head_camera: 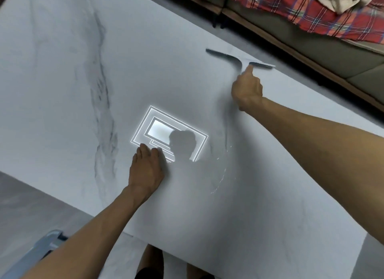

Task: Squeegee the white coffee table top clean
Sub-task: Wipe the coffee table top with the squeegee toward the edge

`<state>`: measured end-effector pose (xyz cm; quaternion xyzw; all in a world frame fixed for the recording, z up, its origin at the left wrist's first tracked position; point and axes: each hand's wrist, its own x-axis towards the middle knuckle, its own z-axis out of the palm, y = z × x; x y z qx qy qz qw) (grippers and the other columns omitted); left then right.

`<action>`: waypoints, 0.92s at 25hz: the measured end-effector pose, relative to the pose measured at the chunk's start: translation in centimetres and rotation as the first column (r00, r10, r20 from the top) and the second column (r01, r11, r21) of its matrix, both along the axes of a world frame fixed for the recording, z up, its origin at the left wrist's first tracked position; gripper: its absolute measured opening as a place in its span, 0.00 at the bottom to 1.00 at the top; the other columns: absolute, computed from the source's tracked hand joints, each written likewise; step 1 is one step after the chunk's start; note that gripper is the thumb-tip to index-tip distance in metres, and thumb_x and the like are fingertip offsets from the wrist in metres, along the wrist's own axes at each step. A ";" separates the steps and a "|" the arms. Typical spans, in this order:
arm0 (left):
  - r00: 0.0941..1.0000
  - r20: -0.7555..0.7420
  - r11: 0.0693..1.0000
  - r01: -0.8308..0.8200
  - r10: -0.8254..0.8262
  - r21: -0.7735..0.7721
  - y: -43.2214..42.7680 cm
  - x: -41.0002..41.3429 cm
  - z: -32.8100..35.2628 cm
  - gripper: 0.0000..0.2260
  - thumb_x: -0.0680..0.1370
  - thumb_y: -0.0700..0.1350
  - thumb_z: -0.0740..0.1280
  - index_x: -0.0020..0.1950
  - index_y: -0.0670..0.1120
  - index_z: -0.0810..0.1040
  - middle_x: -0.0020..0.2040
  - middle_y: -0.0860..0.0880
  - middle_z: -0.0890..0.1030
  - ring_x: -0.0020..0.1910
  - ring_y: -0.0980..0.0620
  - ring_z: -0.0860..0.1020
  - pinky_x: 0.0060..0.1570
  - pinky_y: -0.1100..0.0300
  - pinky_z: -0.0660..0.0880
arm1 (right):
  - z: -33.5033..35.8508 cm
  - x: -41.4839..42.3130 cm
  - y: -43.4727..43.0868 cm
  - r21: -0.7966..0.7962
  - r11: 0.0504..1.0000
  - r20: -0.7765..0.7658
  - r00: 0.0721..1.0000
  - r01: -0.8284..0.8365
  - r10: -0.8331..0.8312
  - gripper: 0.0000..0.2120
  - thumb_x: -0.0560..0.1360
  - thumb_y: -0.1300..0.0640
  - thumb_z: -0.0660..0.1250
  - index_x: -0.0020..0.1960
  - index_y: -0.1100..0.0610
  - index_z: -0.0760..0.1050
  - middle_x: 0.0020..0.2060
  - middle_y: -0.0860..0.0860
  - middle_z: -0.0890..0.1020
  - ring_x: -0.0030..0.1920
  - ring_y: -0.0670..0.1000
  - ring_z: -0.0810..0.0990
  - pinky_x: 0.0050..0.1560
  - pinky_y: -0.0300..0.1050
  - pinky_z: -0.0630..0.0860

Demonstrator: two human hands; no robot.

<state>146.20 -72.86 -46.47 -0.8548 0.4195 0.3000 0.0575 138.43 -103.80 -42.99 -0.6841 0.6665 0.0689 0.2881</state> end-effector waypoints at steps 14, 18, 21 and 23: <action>0.982 -0.135 0.977 0.108 -0.134 -0.182 -2.1 -1.5 1.7 0.10 0.72 0.30 0.58 0.52 0.36 0.72 0.53 0.38 0.73 0.48 0.39 0.72 0.42 0.57 0.59 | 0.5 -22.9 11.8 -0.002 0.742 -0.069 0.740 -0.671 0.669 0.25 0.82 0.52 0.52 0.75 0.33 0.51 0.38 0.46 0.72 0.38 0.51 0.77 0.35 0.44 0.68; 0.964 -0.177 0.975 0.176 -0.199 -0.134 -4.1 -4.1 0.9 0.11 0.74 0.34 0.58 0.55 0.38 0.72 0.54 0.39 0.74 0.51 0.40 0.72 0.45 0.56 0.61 | 3.0 -29.8 10.8 0.005 0.777 -0.216 0.758 -0.630 0.616 0.25 0.81 0.51 0.53 0.74 0.32 0.53 0.37 0.43 0.72 0.36 0.49 0.75 0.34 0.42 0.65; 0.969 -0.106 0.975 0.221 -0.224 -0.036 -5.1 -5.7 0.5 0.13 0.74 0.38 0.58 0.58 0.39 0.70 0.54 0.40 0.75 0.53 0.41 0.74 0.49 0.54 0.68 | 4.2 -30.2 8.5 0.006 0.820 -0.214 0.800 -0.573 0.561 0.23 0.80 0.46 0.48 0.74 0.31 0.51 0.46 0.45 0.80 0.45 0.55 0.81 0.40 0.45 0.70; 0.976 -0.066 0.978 0.205 -0.207 -0.038 -5.4 -6.4 0.4 0.11 0.74 0.39 0.58 0.56 0.40 0.71 0.54 0.41 0.75 0.52 0.41 0.74 0.49 0.54 0.68 | 4.1 -27.7 5.8 -0.061 0.887 -0.137 0.884 -0.457 0.446 0.21 0.82 0.44 0.48 0.75 0.36 0.56 0.54 0.52 0.82 0.52 0.61 0.80 0.46 0.50 0.72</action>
